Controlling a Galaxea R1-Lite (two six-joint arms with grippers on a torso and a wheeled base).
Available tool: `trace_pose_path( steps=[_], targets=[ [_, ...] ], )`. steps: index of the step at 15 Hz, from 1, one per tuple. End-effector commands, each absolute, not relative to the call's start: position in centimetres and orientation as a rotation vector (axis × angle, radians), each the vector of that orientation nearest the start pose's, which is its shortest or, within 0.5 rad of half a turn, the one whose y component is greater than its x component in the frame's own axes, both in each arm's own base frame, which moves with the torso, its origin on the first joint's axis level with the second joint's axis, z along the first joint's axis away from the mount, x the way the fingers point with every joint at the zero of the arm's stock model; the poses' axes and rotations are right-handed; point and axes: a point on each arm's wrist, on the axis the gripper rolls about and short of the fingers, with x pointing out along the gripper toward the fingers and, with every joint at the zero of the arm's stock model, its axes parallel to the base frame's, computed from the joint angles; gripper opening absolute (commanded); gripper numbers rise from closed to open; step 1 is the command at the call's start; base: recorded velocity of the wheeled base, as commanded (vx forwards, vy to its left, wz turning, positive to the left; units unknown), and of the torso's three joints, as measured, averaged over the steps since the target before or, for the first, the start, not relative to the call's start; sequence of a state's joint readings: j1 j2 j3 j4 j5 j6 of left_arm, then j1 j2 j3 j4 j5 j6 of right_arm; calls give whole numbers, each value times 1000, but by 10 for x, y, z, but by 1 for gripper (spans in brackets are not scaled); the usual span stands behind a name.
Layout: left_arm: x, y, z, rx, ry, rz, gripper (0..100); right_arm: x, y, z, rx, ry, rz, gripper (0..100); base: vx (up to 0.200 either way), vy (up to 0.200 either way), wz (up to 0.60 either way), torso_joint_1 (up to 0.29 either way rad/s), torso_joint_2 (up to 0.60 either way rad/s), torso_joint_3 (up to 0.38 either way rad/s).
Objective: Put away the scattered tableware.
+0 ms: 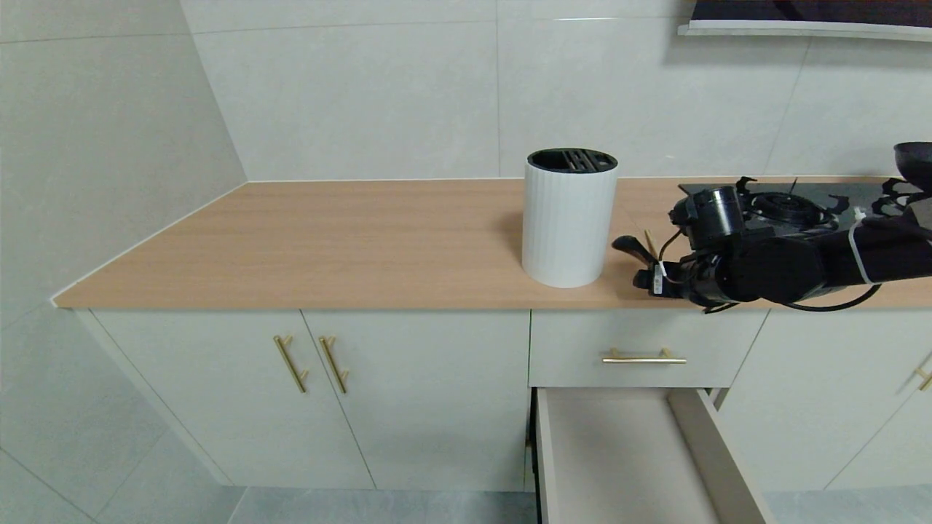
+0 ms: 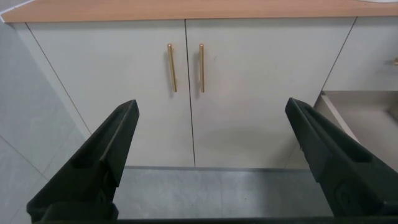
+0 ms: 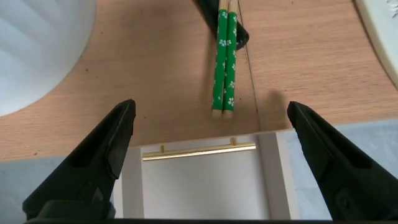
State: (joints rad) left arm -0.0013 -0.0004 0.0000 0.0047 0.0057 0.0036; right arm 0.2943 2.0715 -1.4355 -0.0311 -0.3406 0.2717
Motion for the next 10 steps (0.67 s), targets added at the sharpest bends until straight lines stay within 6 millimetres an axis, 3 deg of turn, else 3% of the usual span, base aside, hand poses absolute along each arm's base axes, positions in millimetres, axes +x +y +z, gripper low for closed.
trace_pose_path(
  steps=[1, 10],
  targets=[
    [-23, 0, 75, 3, 5, 5, 100, 398, 113, 162, 75, 564, -122, 0, 0, 0, 0, 0, 0, 0],
    [-23, 0, 75, 5, 5, 5, 100, 396, 109, 168, 82, 549, -128, 0, 0, 0, 0, 0, 0, 0]
  ],
)
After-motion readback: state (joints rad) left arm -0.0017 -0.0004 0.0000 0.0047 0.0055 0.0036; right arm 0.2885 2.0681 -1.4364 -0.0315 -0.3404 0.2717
